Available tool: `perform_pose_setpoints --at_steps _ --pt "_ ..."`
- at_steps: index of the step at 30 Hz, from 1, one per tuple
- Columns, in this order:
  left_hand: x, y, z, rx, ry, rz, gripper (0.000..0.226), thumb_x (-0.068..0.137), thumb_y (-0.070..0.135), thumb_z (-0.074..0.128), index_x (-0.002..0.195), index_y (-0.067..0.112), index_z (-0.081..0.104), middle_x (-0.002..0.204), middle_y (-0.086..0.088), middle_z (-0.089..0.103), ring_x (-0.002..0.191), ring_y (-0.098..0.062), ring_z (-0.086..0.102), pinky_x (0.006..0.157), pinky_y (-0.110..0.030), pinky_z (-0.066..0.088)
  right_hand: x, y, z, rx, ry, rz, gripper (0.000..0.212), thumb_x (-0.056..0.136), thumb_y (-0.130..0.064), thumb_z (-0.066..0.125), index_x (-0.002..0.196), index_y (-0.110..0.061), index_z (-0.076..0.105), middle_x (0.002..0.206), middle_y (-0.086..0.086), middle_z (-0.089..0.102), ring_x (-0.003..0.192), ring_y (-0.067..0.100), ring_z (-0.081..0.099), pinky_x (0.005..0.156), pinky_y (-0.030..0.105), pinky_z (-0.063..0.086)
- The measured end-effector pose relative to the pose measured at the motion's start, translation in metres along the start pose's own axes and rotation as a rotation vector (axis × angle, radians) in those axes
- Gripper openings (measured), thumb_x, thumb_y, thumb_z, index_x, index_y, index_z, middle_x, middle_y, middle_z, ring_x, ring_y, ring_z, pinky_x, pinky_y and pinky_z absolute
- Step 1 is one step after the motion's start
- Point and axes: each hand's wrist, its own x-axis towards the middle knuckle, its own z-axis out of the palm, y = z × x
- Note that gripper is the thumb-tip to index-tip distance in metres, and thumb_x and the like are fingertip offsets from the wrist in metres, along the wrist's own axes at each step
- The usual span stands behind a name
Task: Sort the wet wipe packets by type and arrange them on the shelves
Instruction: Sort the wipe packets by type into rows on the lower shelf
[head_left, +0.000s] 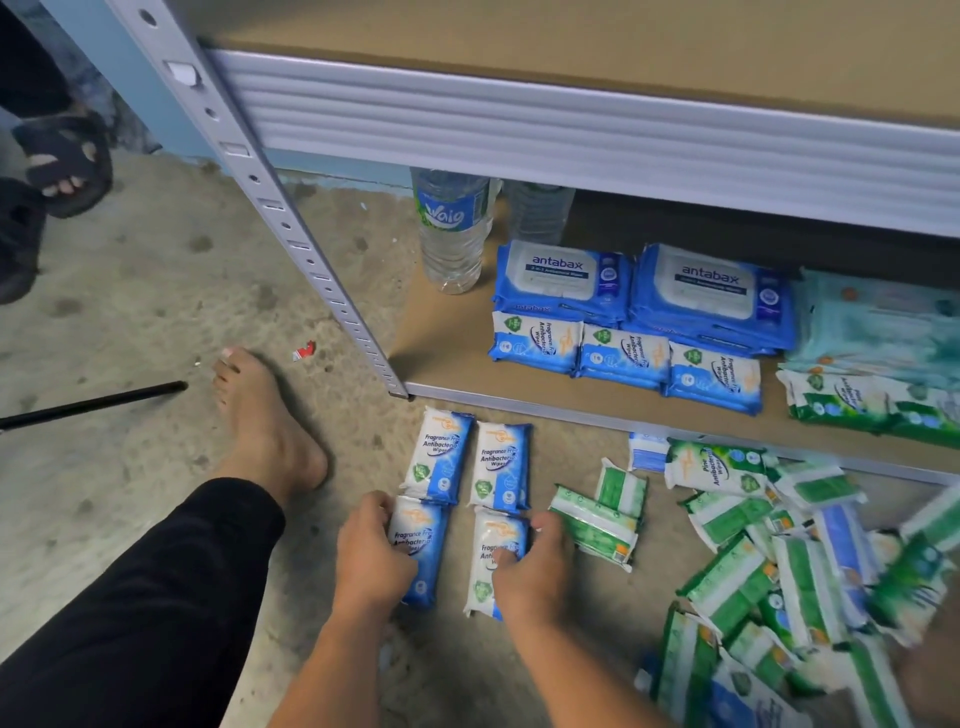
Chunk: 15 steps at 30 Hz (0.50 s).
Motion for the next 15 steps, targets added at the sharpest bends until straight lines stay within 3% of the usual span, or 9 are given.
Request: perform_pose_setpoints --at_steps 5,8,11,13,15 --pt "-0.023 0.022 0.008 0.324 0.141 0.044 0.052 0.067 0.008 0.065 0.116 0.023 0.052 0.122 -0.003 0.049 0.109 -0.031 0.044 0.089 -0.046 0.043 -0.003 0.006 -0.045 -0.087 -0.042 -0.062 0.035 0.085 -0.018 0.075 0.105 -0.024 0.047 0.104 -0.005 0.045 0.09 0.017 0.051 0.074 0.028 0.042" --pt "-0.04 0.032 0.021 0.361 0.185 0.217 0.036 0.067 0.011 0.065 0.101 0.021 0.057 0.109 -0.004 0.055 0.099 -0.033 0.049 0.078 -0.045 0.044 -0.002 0.026 -0.1 -0.202 -0.04 -0.164 0.024 0.086 -0.017 0.071 0.102 -0.024 0.054 0.093 -0.002 0.055 0.083 0.021 0.056 0.067 0.03 0.044" --pt "-0.06 0.048 0.032 0.394 0.084 0.413 0.027 0.063 0.015 0.054 0.089 0.017 0.061 0.093 -0.005 0.061 0.087 -0.037 0.056 0.067 -0.04 0.047 -0.001 0.054 -0.17 -0.356 -0.08 -0.185 0.021 0.088 -0.012 0.066 0.105 -0.022 0.059 0.102 0.0 0.057 0.087 0.02 0.059 0.074 0.033 0.051" --pt "-0.078 0.067 0.04 0.439 -0.075 0.515 0.036 0.064 0.017 0.05 0.097 0.016 0.064 0.098 -0.004 0.062 0.093 -0.036 0.058 0.07 -0.04 0.049 -0.001 0.076 -0.211 -0.492 -0.144 -0.214 0.025 0.089 -0.012 0.063 0.111 -0.023 0.059 0.111 -0.001 0.054 0.095 0.021 0.06 0.081 0.035 0.052" --pt "-0.098 0.082 0.053 0.56 -0.221 0.59 0.039 0.071 0.021 0.053 0.11 0.021 0.06 0.109 0.0 0.06 0.103 -0.029 0.057 0.076 -0.038 0.05 -0.004 0.095 -0.244 -0.627 -0.254 -0.203 0.028 0.091 -0.014 0.062 0.117 -0.024 0.058 0.114 -0.002 0.052 0.094 0.019 0.059 0.079 0.029 0.05"
